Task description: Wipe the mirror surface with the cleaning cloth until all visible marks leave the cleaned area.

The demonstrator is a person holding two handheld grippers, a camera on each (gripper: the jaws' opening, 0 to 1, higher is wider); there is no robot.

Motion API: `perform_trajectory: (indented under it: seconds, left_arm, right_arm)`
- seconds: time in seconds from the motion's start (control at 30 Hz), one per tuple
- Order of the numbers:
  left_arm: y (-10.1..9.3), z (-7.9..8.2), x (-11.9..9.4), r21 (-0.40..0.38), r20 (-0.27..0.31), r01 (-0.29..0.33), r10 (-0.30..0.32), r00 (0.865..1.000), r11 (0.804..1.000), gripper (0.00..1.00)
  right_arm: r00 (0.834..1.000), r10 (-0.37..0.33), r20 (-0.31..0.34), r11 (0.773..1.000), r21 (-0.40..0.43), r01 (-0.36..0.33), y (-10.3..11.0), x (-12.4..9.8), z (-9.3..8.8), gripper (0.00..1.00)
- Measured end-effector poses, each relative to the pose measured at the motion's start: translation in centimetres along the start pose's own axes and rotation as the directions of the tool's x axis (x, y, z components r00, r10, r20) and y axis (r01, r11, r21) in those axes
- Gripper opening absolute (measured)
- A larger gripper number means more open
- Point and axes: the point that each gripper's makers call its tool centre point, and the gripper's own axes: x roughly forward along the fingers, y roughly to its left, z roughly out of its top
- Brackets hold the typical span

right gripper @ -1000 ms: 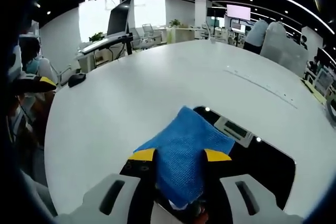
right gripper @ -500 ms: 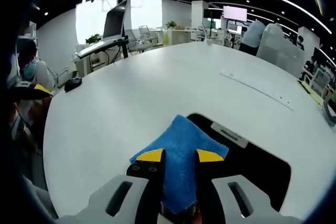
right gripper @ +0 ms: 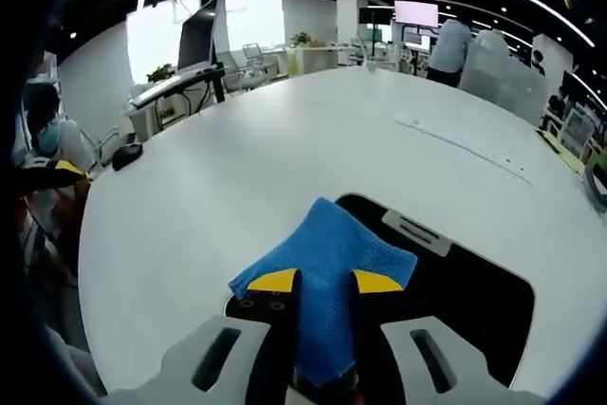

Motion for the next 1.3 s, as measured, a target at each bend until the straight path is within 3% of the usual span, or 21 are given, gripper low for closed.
perform_trajectory:
  seconds: [1.3]
  left_arm:
    - [-1.0,0.0,1.4,-0.001,-0.003,0.016,-0.016,1.000,1.000,0.97]
  right_arm:
    - [1.000,-0.010,0.004,0.999,0.033,0.010,-2.6,-1.4,-1.2,0.18]
